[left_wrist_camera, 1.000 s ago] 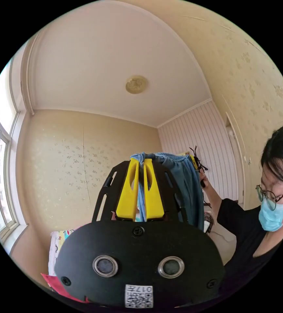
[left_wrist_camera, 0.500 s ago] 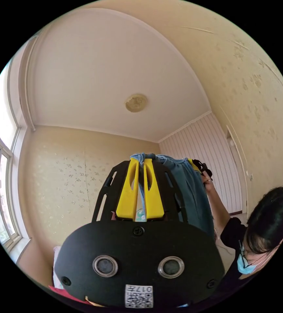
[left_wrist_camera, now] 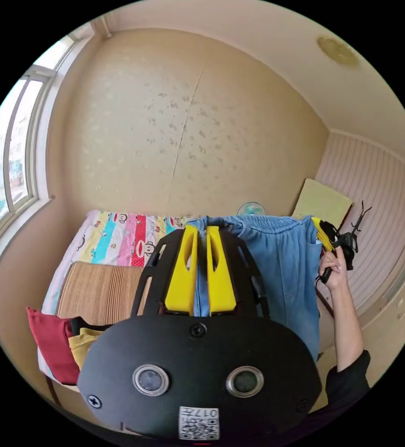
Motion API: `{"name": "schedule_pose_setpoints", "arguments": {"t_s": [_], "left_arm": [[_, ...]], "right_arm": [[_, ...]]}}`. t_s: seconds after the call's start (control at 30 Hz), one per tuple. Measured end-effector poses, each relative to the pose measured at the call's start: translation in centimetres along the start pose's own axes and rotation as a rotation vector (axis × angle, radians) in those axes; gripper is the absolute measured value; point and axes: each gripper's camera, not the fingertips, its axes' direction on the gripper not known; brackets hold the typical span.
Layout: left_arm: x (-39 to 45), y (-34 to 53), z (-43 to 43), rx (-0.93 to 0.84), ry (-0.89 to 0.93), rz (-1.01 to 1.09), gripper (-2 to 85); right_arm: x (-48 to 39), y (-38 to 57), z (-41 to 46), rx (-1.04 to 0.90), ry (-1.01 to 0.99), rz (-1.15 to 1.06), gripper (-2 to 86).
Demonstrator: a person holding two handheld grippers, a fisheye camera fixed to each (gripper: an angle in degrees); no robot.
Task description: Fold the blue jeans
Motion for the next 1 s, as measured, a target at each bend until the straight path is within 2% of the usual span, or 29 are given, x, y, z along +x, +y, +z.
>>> {"name": "schedule_pose_setpoints", "arguments": {"t_s": [0.07, 0.13, 0.17, 0.3, 0.37, 0.5, 0.57, 0.67, 0.77, 0.9, 0.97, 1.0], "left_arm": [[-5.2, 2.3, 9.0, -0.113, 0.149, -0.126, 11.2], [-7.5, 5.8, 13.6, -0.150, 0.265, -0.086, 12.3], [-8.5, 8.7, 16.2, -0.211, 0.289, -0.039, 12.4], [-10.6, 20.6, 21.8, -0.450, 0.255, 0.076, 12.2], [-11.4, 30.2, 23.1, -0.601, 0.250, 0.115, 11.7], [-12.1, 43.5, 21.1, -0.729, 0.229, 0.073, 11.4], [-12.5, 49.9, 17.6, -0.705, 0.153, 0.013, 11.4], [-13.2, 54.7, 14.4, -0.679, 0.030, -0.027, 11.6], [-14.2, 56.3, 14.3, -0.702, -0.057, -0.076, 12.4], [-14.8, 56.2, 17.2, -0.732, -0.039, -0.107, 11.0], [-14.7, 55.7, 18.4, -0.757, -0.185, -0.123, 6.3], [-14.6, 55.6, 18.4, -0.760, -0.191, -0.119, 5.5]], "right_arm": [[6.8, 2.6, 1.8, 0.027, -0.010, 0.081, 3.4], [13.1, 6.1, 3.3, -0.011, 0.007, 0.182, 4.4], [16.6, 8.6, 4.2, -0.096, 0.031, 0.198, 4.7], [25.2, 21.1, 4.6, -0.448, 0.207, 0.138, 3.5], [27.9, 27.5, 3.5, -0.569, 0.295, 0.163, 3.3], [29.8, 41.0, -0.4, -0.706, 0.334, 0.239, 3.2], [28.8, 45.1, -2.3, -0.717, 0.317, 0.249, 3.2], [26.7, 49.7, -6.0, -0.652, 0.373, 0.277, 3.2], [25.1, 51.9, -8.0, -0.597, 0.369, 0.338, 3.2], [23.7, 52.0, -9.1, -0.527, 0.360, 0.383, 3.1], [23.0, 51.7, -10.1, -0.478, 0.343, 0.399, 3.0], [22.4, 51.6, -10.9, -0.445, 0.334, 0.397, 3.0]]}}
